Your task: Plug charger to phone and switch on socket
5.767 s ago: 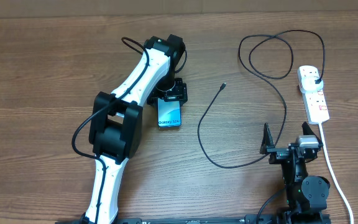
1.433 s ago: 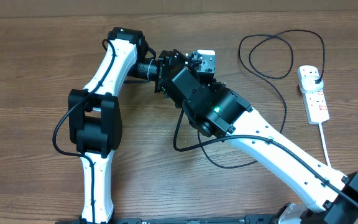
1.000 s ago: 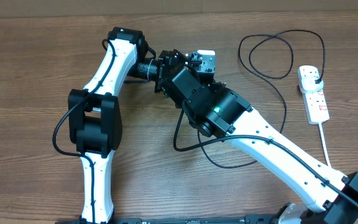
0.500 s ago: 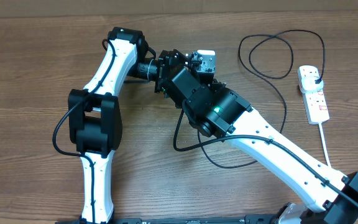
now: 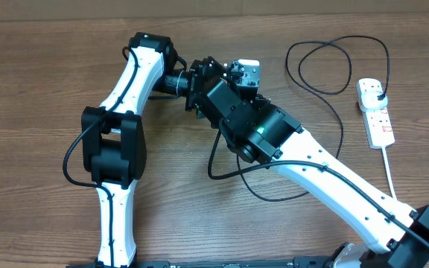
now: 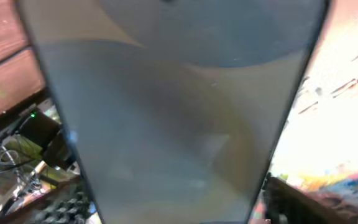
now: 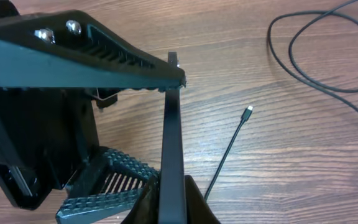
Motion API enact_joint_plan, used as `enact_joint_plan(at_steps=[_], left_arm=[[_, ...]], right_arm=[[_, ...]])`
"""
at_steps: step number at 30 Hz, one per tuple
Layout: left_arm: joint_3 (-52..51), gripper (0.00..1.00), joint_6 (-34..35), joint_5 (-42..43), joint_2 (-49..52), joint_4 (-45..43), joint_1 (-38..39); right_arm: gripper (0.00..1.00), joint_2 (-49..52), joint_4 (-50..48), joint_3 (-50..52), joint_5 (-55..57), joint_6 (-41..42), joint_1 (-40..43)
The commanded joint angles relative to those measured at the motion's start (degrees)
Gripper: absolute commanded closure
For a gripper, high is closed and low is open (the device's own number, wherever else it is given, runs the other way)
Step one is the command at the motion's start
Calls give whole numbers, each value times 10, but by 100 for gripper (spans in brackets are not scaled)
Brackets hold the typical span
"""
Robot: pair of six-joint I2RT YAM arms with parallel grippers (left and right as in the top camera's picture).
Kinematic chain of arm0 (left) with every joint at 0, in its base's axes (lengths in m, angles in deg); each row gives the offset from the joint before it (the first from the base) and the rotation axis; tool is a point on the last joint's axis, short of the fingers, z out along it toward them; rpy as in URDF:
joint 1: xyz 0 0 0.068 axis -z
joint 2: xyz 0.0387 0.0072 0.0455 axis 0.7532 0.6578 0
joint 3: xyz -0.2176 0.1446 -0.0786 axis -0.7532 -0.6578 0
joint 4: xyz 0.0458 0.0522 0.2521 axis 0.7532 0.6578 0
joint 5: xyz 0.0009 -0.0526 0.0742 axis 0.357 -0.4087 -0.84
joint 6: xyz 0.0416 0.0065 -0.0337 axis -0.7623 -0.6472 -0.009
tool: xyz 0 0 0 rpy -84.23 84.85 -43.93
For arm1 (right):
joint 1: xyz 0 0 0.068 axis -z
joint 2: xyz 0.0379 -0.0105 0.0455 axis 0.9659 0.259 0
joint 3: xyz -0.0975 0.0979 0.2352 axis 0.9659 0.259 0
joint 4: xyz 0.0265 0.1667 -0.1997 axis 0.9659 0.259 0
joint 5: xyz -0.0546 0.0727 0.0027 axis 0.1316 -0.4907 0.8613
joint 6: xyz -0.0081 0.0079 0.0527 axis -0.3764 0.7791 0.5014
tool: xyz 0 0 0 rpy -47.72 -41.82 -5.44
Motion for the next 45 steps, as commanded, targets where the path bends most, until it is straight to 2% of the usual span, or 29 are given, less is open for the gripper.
enact_joint_plan(at_steps=[1,3,8,10,12,15,17,19,20,23,26,28,32,37,42,45], left_arm=[[13,2,2,26,-2,0,-2],[13,0,2,26,-2,0,-2],[13,0,2,25,-2,-2,-2],[13,0,3,25,-2,-2,-2],[13,0,4,25,-2,-2,-2],[13,12,8,25,-2,-2,-2],[13,14,31,25,-2,-2,-2],[13,21,50,26,-2,-2,-2],[13,32,59,26,-2,-2,-2],[13,42,69,26,-2,-2,-2],[13,47,81,26,-2,-2,-3],[13,53,101,26,-2,-2,-3],[13,54,107,25,-2,-5,-3],[13,65,110,26,-2,-16,-3],[13,66,112,26,-2,-16,-4],[13,72,122,26,-2,-21,-7]], right_arm=[[96,-1,-6,-17,-4,33,0],[96,-1,-10,-17,-4,58,0],[96,-6,-22,-19,17,196,0],[96,-14,-22,-18,65,328,0],[96,-19,-22,-18,67,418,1],[96,-21,-21,-18,66,560,1],[96,-21,-21,-18,52,664,1],[96,-21,-21,-18,26,754,1],[96,-21,-22,-18,17,772,1],[96,-21,-21,-18,15,772,1],[96,-21,-23,-18,15,838,1],[96,-21,-41,-18,15,838,2],[96,-21,-42,-18,15,838,2],[96,-21,-43,-18,15,838,11],[96,-21,-43,-18,3,838,28],[96,-21,-45,-18,-16,838,28]])
